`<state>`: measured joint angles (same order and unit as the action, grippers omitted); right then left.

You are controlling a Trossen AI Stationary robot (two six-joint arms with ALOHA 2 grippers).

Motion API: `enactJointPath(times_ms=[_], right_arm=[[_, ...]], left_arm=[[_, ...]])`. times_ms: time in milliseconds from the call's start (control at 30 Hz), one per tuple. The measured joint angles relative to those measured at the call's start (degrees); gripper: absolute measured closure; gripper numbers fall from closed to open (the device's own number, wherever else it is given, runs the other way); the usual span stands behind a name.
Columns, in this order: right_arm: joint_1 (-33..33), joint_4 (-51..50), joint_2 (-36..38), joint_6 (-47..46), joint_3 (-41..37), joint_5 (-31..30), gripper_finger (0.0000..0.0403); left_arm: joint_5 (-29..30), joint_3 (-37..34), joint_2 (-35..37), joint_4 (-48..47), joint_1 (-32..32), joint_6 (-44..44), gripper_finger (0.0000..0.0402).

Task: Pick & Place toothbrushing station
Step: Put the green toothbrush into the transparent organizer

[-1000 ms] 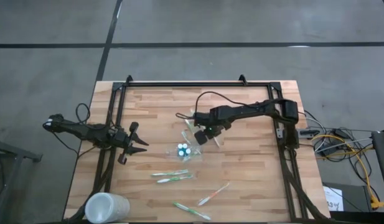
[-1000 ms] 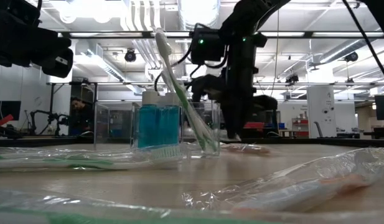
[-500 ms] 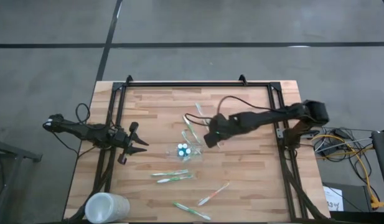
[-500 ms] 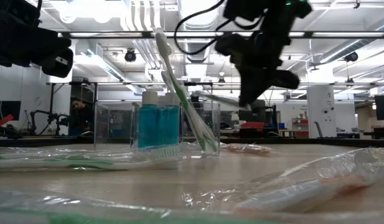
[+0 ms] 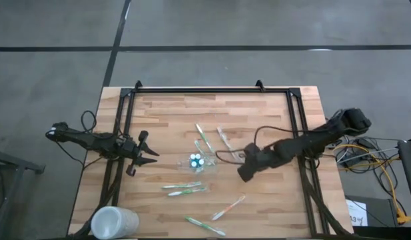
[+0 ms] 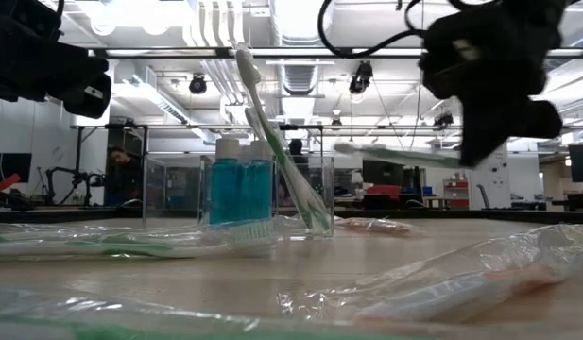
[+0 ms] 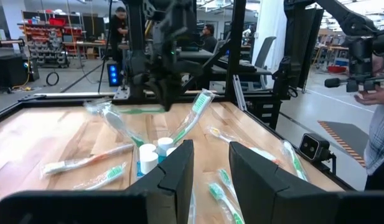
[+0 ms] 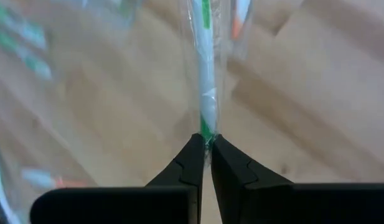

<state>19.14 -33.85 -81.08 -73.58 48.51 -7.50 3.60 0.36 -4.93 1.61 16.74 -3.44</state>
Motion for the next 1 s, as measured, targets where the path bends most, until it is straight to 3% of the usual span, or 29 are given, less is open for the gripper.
enactJointPath(times_ms=[333,700,1000], right_arm=[[5.0,-0.2,-1.4,0.1,-1.2,11.4,0.0385],[5.7,-1.3,-5.4,-4.1,-3.0,20.9,0.0385],[5.9,1.7,-8.2,-4.2,-2.8,22.5,0.0385]], left_arm=[[0.0,0.0,0.0,0.0,0.0,0.0,0.0293],[0.0,0.0,0.0,0.0,0.0,0.0,0.0293],[0.1,0.0,0.0,0.0,0.0,0.0,0.0293]])
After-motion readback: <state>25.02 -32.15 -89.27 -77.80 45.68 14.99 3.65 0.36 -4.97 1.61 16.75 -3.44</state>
